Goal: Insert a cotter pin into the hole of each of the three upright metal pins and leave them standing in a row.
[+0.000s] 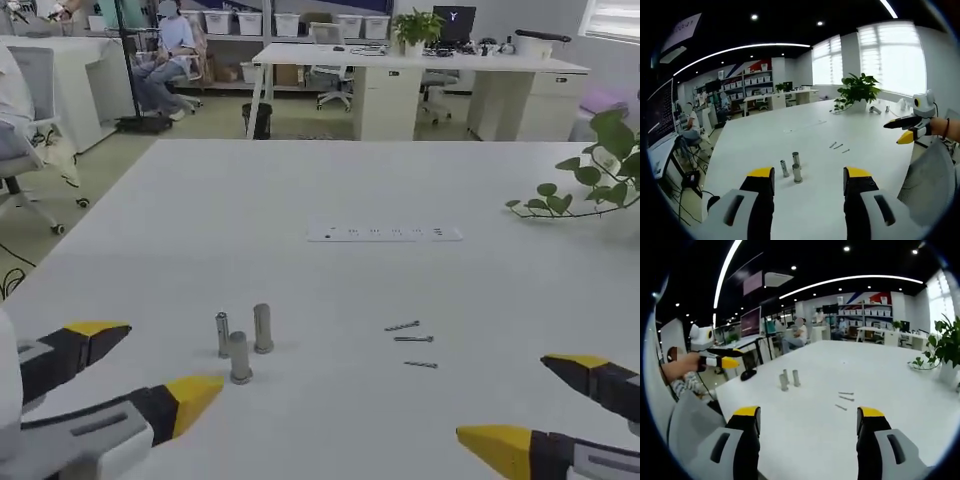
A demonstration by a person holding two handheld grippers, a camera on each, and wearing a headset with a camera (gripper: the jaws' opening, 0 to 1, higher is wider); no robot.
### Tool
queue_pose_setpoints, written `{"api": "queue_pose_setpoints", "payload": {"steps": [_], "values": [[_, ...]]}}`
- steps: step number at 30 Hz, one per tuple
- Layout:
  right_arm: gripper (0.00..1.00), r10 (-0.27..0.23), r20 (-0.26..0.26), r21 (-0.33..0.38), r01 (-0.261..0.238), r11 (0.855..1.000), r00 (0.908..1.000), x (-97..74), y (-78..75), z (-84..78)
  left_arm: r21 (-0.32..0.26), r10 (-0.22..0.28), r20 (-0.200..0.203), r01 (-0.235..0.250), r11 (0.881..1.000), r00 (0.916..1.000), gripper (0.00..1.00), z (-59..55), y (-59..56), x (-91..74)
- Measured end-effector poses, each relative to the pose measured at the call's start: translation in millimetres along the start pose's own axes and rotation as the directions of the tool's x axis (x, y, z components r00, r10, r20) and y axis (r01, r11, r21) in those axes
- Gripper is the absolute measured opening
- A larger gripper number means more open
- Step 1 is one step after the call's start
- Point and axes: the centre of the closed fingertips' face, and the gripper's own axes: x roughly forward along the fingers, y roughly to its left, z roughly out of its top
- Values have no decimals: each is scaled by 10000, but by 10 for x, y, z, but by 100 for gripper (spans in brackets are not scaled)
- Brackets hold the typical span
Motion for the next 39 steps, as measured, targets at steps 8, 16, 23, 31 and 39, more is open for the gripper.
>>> {"api": "queue_pose_setpoints", "payload": {"steps": [8, 16, 23, 31, 39], "values": [[76, -217, 145, 147, 215, 9997, 9997, -15, -74, 24, -17, 314, 171, -314, 9995, 9994, 43, -11, 243, 211], [74, -397, 258, 197, 392, 9990, 9989, -4, -137, 54, -52, 490, 110, -489, 9988, 9987, 37, -90, 459, 439], [72, -467, 177, 255, 462, 9986, 9988, 50, -177, 60, 230, 414, -25, -413, 9989, 9991, 34, -135, 564, 699], [72, -442, 79, 353, 439, 9984, 9990, 151, -181, 48, 419, 314, -188, -306, 9987, 9993, 31, -201, 650, 965], [72, -339, -38, 343, 340, 9988, 9994, 253, -186, 33, -7, 54, -511, -55, 10000, 9987, 29, -318, 716, 1232]]}}
